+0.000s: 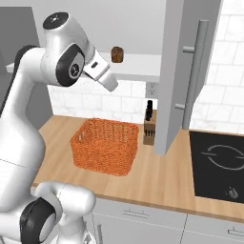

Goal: Open the cabinet, pick up the bread from the cabinet and place it in the basket. Then move the basket to the dining counter.

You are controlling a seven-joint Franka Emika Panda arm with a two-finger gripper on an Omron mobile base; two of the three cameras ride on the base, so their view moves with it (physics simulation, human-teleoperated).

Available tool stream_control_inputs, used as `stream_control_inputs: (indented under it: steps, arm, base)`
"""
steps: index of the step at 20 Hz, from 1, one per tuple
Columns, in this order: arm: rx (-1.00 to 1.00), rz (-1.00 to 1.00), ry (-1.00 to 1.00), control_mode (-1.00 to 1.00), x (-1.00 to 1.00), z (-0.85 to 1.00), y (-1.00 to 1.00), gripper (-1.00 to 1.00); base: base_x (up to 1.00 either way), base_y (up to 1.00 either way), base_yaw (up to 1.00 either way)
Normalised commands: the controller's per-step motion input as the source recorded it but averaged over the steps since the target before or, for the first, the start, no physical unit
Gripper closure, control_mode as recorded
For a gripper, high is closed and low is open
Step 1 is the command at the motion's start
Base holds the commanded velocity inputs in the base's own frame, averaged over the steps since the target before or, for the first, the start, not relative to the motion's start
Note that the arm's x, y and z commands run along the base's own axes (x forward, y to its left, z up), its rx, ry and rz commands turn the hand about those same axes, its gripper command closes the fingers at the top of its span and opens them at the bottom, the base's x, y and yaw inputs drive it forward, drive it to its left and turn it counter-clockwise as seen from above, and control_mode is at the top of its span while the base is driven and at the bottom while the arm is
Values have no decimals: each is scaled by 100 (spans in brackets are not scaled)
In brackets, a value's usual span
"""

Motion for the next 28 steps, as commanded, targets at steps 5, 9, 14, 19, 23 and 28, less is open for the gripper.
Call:
stream_control_inputs:
  steps: [5, 9, 14, 19, 23, 28]
  arm:
    - [-7, 48, 13, -100, 84, 23, 0, -100]
    - [0, 26, -15, -100, 87, 2, 12, -100]
    - [-4, 12, -30, -100, 48, -8, 29, -100]
    - [-10, 8, -32, -100, 24, -2, 10, -100]
    - [-9, 6, -16, -100, 33, 0, -2, -100]
    - [-2, 7, 3, -100, 40, 26, 0, -100]
  base:
    - [0, 0, 0]
    - [0, 0, 0]
    - [0, 0, 0]
    - [0, 0, 0]
    - [0, 0, 0]
    - [0, 0, 0]
